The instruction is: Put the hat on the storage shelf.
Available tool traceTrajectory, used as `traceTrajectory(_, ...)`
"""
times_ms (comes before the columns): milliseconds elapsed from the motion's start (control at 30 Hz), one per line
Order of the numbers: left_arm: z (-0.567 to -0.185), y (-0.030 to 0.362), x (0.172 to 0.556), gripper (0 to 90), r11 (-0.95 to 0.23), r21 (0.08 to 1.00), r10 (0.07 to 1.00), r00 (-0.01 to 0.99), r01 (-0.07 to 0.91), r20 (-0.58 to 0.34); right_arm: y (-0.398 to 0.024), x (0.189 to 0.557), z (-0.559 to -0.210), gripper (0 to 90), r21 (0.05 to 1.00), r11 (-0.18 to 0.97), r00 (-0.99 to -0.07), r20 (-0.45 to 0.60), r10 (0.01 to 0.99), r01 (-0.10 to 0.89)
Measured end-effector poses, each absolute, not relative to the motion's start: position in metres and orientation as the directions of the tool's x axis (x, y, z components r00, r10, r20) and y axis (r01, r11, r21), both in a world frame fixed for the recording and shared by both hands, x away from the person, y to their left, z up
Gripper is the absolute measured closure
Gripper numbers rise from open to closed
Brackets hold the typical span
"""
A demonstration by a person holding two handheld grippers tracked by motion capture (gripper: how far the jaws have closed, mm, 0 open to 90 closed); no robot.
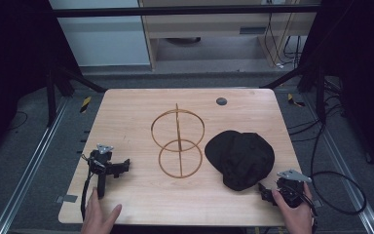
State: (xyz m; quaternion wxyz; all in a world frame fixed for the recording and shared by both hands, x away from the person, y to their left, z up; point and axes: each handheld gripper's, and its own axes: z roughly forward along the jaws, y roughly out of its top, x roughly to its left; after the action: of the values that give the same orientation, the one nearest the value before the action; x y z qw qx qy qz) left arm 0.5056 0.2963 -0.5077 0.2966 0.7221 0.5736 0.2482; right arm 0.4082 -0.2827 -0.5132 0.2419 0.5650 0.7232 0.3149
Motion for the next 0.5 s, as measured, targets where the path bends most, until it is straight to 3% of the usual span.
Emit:
traceTrajectory(233, -0.508, 0.295, 0.505, 0.0, -0.158, 0.713, 0.978, 0.207, 0.683, 0.018, -0.281, 0.410, -0.513, 0.8, 0.724, 0.157, -0.236, 0.008, 0.972, 0.671)
traceTrajectory(400, -0.508, 0.295, 0.505, 0.0, -0.158, 0.713, 0.978, 0.208, 0.683, 0.017, -0.281, 0.405, -0.508, 8.6, 0.719, 0.123, -0.229, 0.051, 0.972, 0.684)
traceTrajectory(500, -0.508, 0.296, 0.505, 0.0, -0.161, 0.713, 0.977, 0.212, 0.682, 0.017, -0.281, 0.401, -0.501, 7.6, 0.702, 0.146, -0.236, 0.033, 0.971, 0.697)
